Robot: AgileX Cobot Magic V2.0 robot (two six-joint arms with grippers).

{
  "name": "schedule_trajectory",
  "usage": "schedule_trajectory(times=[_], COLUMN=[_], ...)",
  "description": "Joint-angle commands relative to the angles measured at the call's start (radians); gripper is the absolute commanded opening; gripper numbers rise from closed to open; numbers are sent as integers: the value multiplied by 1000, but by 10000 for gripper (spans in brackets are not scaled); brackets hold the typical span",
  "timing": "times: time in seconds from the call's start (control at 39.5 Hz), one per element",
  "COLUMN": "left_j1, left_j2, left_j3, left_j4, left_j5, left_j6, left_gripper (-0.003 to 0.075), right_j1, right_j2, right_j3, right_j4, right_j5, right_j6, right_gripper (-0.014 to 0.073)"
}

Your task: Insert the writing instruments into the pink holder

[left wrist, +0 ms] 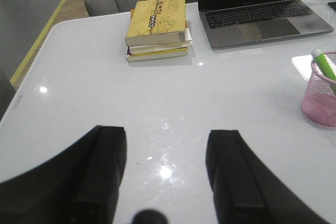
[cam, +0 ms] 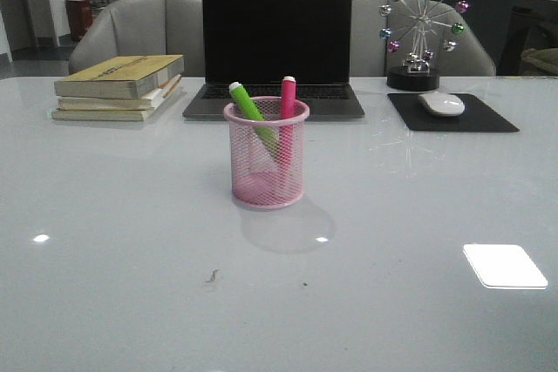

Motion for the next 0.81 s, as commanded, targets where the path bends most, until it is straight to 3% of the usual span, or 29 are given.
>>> schedule_trajectory(times=[0.0,0.2,0.38,0.48,0.79], left_j1=[1,1,1,1,1], left_j2=[3,3,3,3,3], left_j3=[-28,-28,-28,-28,-28], left_j4=[-8,-8,-8,-8,-8], left_j5=[-82,-82,-82,-82,-82], left_j6=[-1,-1,-1,-1,-1], left_gripper=[403,403,403,403,403], right_j1=[-7,-7,-7,-7,-7], right_j2=[-6,-89,-256,-352,-474], right_j3=[-26,-3,157,268,488], right_j4=[2,-27,-54,-54,-80], right_j5=[-63,-123,-529,-689,-745], right_j6=[-7,-3,72,127,174], right_gripper=[21,21,21,21,21])
